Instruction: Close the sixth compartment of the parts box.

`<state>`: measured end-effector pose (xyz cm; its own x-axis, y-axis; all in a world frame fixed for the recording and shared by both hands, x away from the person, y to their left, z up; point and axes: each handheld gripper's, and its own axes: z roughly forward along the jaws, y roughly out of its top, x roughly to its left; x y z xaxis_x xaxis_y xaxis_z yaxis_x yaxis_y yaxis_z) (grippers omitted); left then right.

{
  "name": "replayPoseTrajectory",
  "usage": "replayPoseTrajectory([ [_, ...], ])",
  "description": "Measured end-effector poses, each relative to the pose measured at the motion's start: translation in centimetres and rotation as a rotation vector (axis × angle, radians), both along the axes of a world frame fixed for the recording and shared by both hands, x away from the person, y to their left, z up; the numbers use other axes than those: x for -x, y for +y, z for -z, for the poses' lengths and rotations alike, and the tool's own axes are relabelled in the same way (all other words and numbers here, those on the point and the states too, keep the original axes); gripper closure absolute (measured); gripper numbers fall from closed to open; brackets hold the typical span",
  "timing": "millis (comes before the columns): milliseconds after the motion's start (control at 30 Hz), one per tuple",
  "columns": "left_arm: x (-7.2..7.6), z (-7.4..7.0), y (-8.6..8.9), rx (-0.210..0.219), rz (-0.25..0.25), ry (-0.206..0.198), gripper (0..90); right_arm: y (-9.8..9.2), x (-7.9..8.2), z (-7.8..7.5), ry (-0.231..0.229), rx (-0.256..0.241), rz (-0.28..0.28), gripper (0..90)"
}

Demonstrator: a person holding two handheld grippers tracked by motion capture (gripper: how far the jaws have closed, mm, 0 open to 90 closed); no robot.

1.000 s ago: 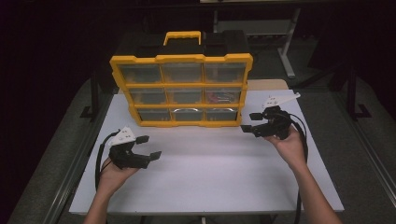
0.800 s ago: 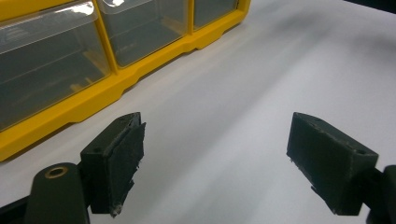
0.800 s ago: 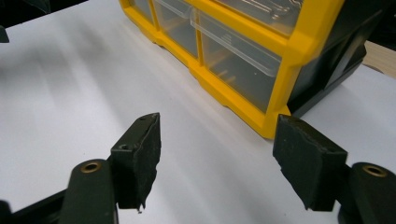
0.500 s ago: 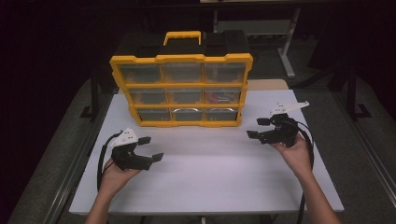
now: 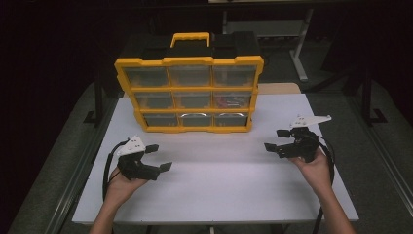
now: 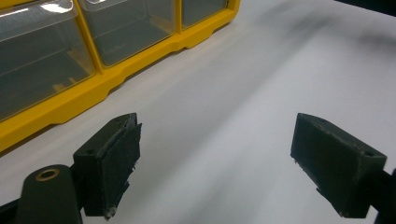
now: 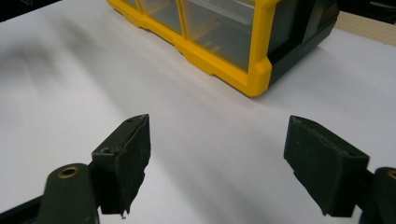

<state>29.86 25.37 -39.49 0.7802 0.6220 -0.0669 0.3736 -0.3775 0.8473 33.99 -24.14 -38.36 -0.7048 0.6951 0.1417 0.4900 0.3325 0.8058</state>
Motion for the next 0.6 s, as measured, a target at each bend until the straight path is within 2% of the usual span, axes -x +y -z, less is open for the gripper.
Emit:
replayPoseTrajectory([
  [100,0.1,0.1,0.1,-0.009,0.001,0.004,15.5,-0.3,0.3,0.3,0.013,0.002,0.011,20.6],
  [600,0.7,1.0,0.6,-0.013,-0.006,0.011,15.6,-1.5,1.8,1.5,0.012,0.002,0.03,16.4],
])
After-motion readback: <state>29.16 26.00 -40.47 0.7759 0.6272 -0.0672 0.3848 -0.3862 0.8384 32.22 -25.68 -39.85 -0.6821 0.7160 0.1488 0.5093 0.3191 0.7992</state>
